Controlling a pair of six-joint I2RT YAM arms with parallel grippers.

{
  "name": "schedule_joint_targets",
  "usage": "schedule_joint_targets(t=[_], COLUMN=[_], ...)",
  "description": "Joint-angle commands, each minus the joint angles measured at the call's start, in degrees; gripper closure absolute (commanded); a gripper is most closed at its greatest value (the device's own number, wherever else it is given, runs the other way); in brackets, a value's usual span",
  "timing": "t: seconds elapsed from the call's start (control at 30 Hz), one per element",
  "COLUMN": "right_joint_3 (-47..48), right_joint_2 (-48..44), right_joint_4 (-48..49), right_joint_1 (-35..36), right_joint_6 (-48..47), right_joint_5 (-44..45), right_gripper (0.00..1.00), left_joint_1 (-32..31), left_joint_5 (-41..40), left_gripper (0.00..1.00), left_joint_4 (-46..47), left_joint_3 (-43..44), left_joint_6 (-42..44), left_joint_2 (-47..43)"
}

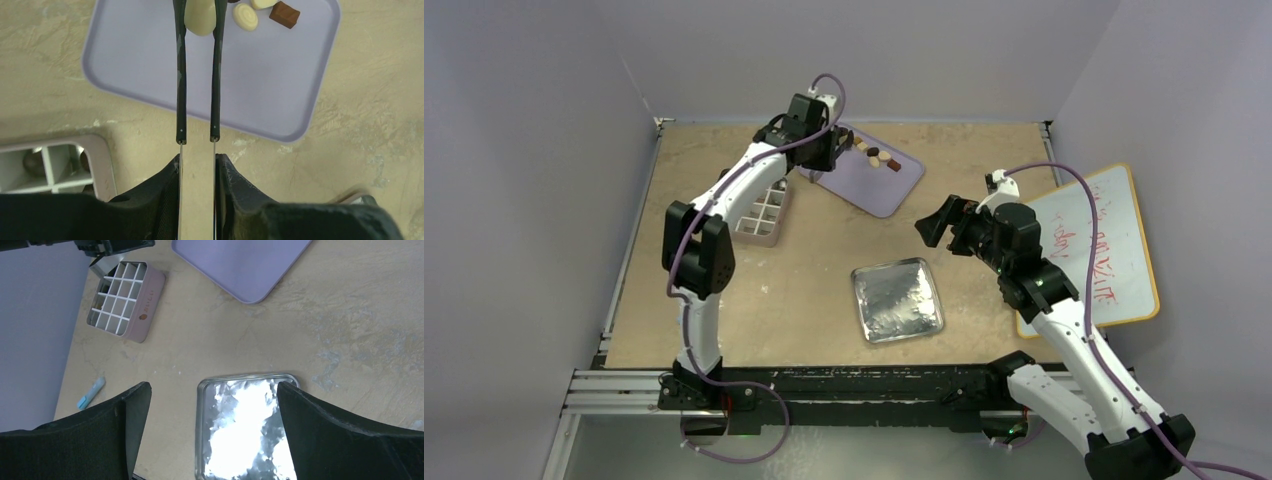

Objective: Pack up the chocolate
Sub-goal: Pick up the fake chocolate from the plate, then place the fake chocolate in the packing box.

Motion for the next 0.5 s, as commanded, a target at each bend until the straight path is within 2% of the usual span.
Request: schedule_joint_targets(t=[0.0,0.27,0.47], right_joint_3=[0.1,-0.4,0.1], right_joint_2=[-1.0,-0.9,0.0], right_joint_4=[2.1,2.2,2.3], right_joint_1=[0.3,0.3,0.3], right_joint_6=[0.5,0.5,0.3], right_joint_5=[-1.2,-1.9,-2.5], right_gripper=[0.03,0.03,0.03], left_joint_1=[0.2,0.3,3.0], left_joint_5=[-3.0,-8.8,-10.9], left_gripper=[0.83,0.83,0.83], left_joint_4=[-2.8,-6.8,-8.1], left_joint_3=[-3.1,-11.7,-18.1], left_joint_6=[-2.1,-3.3,-4.7], left_joint_2=[-8.0,-18.0,-23.6])
